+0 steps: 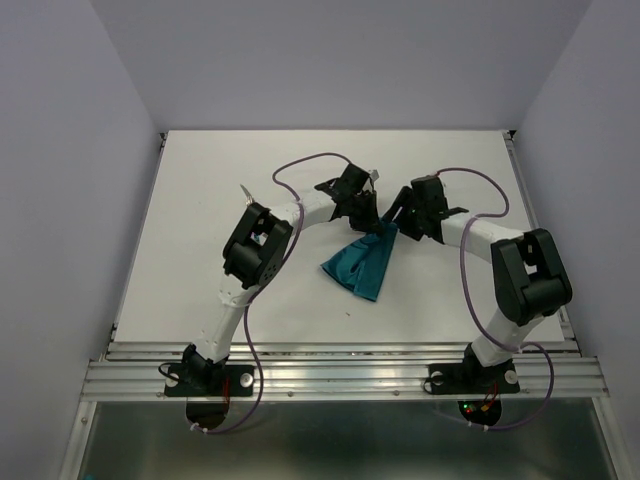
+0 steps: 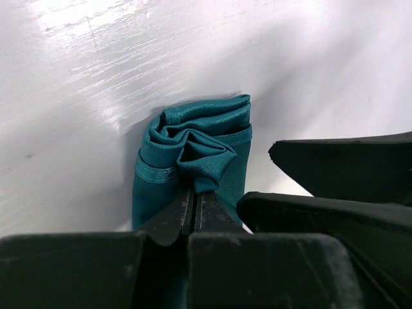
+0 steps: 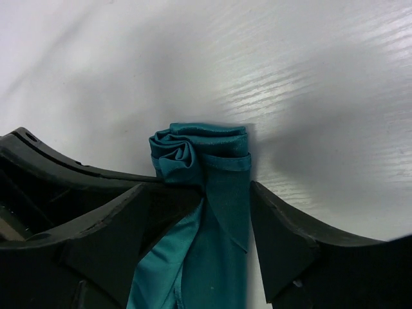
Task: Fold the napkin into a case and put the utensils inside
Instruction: Fold the 2/3-rectangle-folded napkin at the center of the board.
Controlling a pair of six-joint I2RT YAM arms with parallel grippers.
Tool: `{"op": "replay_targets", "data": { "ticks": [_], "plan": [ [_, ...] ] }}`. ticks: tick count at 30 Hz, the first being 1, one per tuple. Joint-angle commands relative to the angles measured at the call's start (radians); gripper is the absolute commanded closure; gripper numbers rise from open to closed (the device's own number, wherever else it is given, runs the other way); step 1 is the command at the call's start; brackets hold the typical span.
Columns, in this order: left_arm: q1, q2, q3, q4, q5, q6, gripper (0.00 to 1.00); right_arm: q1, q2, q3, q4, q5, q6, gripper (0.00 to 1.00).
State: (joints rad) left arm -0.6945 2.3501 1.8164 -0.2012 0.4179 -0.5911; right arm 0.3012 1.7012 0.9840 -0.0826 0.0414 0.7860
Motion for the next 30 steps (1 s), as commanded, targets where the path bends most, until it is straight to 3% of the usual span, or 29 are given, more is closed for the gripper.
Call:
{"op": "replay_targets", "data": {
  "ticks": [1, 5, 12, 26, 30],
  "plan": [
    [-0.011, 0.046, -0.02, -0.037, -0.025, 0.04, 1.0, -0.022, -0.023, -0.007, -0.014, -0.032, -0.014, 0.27],
    [-0.011, 0.046, -0.02, -0.037, -0.021, 0.051, 1.0, -0.022, -0.002, -0.002, -0.006, -0.097, -0.022, 0.18],
    [-0.013, 0.037, -0.022, -0.035, -0.018, 0.063, 1.0, -0.031, 0.051, 0.012, 0.003, -0.121, -0.024, 0.16],
    [-0.013, 0.034, -0.02, -0.032, 0.004, 0.085, 1.0, -0.042, 0.147, 0.027, 0.024, -0.113, -0.033, 0.29],
    [-0.013, 0.038, -0.02, -0.032, 0.012, 0.088, 1.0, -0.042, 0.155, 0.025, 0.04, -0.118, -0.022, 0.37]
  ]
}}
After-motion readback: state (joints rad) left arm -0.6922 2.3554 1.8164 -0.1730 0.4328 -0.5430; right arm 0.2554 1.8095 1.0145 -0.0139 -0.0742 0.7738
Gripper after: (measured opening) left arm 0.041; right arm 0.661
